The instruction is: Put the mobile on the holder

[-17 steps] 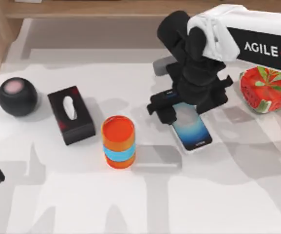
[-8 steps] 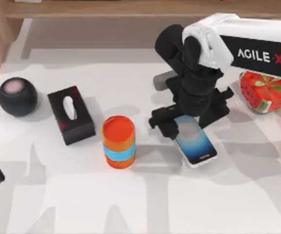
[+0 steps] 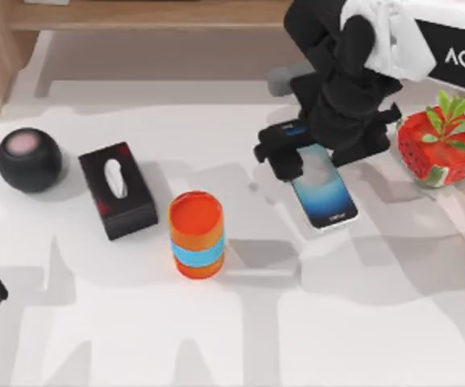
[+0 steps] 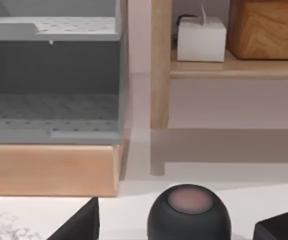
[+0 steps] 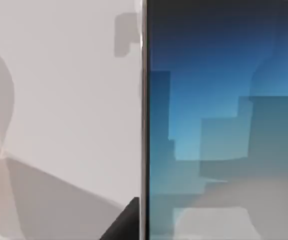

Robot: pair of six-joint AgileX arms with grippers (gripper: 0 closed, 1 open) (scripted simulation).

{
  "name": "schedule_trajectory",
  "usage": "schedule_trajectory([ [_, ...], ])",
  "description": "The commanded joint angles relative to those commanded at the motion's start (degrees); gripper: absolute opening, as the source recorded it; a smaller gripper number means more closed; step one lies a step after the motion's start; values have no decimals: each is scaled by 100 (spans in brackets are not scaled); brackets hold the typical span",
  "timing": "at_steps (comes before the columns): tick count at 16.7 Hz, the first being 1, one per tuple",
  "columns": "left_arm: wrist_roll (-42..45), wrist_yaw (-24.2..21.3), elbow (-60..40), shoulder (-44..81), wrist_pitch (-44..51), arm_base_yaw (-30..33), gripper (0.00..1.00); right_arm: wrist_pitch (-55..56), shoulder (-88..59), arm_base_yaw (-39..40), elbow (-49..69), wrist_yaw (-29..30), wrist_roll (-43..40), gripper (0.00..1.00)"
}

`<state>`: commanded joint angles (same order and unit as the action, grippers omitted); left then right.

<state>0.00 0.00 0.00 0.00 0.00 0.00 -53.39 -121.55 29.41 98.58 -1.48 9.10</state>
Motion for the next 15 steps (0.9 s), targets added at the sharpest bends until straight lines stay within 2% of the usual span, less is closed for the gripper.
schedule_trajectory([
  [7, 0, 0, 0, 0, 0, 0, 100, 1617, 2203, -1273, -672, -699, -181, 0],
  [15, 0, 0, 0, 0, 0, 0, 100, 3713, 4792, -3574, -2404, -1551, -672, 0],
])
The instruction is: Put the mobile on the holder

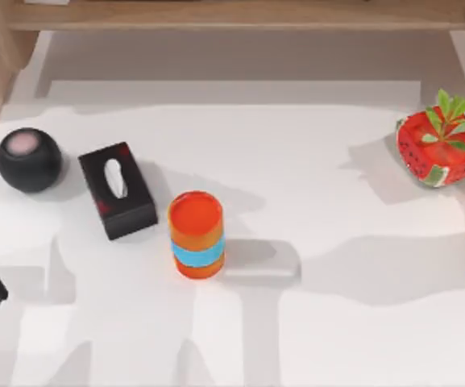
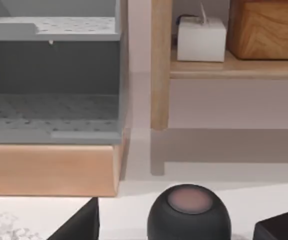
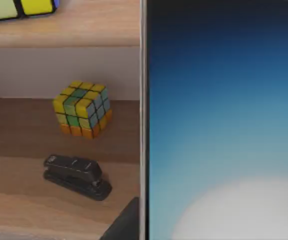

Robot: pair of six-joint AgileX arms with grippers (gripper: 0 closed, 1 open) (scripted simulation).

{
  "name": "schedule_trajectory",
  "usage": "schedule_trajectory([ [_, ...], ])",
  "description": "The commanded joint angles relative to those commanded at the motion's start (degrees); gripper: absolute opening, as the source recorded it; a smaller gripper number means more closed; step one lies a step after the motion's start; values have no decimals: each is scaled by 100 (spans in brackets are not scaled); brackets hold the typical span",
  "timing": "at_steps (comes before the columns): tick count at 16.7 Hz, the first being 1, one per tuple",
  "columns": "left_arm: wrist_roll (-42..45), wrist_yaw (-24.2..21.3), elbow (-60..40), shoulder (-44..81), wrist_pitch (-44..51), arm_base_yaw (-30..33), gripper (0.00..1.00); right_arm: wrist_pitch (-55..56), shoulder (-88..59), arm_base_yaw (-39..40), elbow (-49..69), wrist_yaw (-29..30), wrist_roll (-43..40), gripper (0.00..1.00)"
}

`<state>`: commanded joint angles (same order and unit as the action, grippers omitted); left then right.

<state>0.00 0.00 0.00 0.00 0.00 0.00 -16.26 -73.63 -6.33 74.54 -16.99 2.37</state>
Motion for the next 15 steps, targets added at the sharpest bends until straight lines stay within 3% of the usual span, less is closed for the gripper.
schedule_trajectory([
  [9, 0, 0, 0, 0, 0, 0, 100, 1300, 1292, -2708, -2624, -364, -737, 0],
  [15, 0, 0, 0, 0, 0, 0, 100, 1513, 1378, -3766, -3840, -309, -1118, 0],
])
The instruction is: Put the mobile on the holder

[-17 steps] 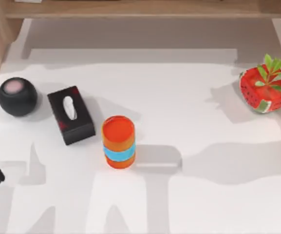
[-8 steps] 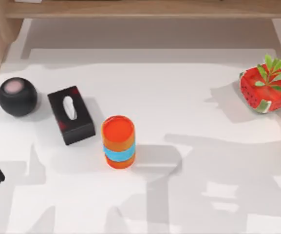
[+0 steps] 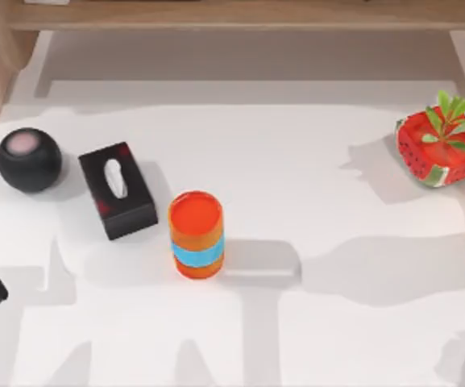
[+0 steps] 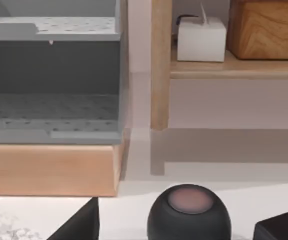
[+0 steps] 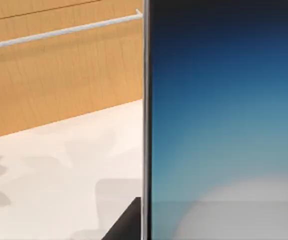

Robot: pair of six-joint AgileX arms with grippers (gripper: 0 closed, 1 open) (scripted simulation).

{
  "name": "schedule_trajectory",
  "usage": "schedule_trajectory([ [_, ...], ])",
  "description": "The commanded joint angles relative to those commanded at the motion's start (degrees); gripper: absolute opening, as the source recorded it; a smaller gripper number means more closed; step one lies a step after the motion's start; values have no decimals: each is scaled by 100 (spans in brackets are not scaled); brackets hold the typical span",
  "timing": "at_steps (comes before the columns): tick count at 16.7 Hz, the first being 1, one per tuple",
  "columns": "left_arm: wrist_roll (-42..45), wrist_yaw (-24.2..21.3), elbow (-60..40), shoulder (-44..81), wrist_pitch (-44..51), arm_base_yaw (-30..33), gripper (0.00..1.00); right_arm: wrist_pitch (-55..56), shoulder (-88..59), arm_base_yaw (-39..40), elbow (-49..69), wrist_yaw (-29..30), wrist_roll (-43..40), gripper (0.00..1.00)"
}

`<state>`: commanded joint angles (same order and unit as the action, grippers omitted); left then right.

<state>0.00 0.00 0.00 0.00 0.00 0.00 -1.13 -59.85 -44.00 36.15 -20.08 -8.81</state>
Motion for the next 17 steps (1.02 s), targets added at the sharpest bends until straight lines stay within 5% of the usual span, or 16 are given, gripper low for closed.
schedule_trajectory([
  [17, 0, 0, 0, 0, 0, 0, 100, 634, 761, -526, -71, 570, 176, 0],
])
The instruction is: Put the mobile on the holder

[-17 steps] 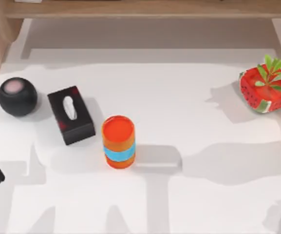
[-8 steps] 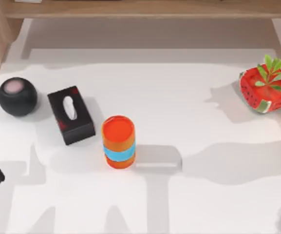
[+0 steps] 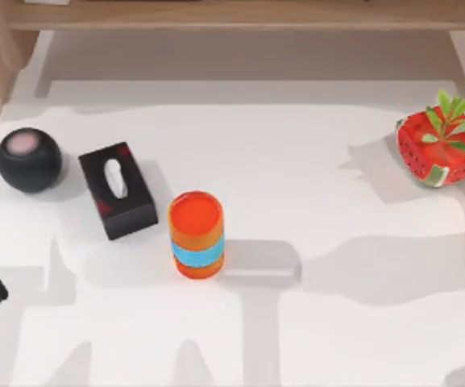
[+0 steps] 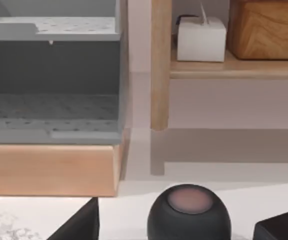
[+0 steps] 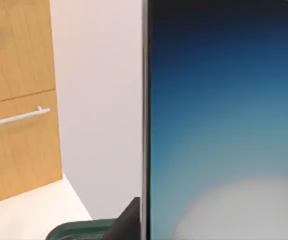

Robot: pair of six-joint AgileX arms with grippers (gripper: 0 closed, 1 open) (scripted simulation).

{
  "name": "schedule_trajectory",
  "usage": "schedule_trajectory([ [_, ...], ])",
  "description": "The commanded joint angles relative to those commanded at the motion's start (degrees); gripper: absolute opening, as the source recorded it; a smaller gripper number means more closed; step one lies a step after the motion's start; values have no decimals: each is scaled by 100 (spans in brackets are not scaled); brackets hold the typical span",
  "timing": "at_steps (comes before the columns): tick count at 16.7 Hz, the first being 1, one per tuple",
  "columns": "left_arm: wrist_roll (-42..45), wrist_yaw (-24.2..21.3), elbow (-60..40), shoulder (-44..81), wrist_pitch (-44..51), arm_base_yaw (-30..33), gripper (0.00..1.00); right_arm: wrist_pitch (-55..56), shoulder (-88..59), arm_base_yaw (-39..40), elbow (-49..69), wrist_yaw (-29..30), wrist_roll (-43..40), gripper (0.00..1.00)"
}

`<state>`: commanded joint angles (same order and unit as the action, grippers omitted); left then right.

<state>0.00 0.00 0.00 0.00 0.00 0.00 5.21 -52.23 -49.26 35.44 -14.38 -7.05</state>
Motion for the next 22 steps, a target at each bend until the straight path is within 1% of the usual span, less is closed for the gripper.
schedule_trajectory([
  [3, 0, 0, 0, 0, 0, 0, 100, 295, 155, -13, -1, 168, 30, 0],
  [6, 0, 0, 0, 0, 0, 0, 100, 421, -4, 155, -104, 151, 86, 0],
  [11, 0, 0, 0, 0, 0, 0, 100, 371, -869, 496, -241, -73, 192, 0],
  [14, 0, 0, 0, 0, 0, 0, 100, 402, -1493, 689, -128, -194, 140, 0],
  [17, 0, 0, 0, 0, 0, 0, 100, 516, -1977, 781, 54, -189, 15, 0],
  [22, 0, 0, 0, 0, 0, 0, 100, 553, -2107, 803, 116, -176, -26, 0],
])
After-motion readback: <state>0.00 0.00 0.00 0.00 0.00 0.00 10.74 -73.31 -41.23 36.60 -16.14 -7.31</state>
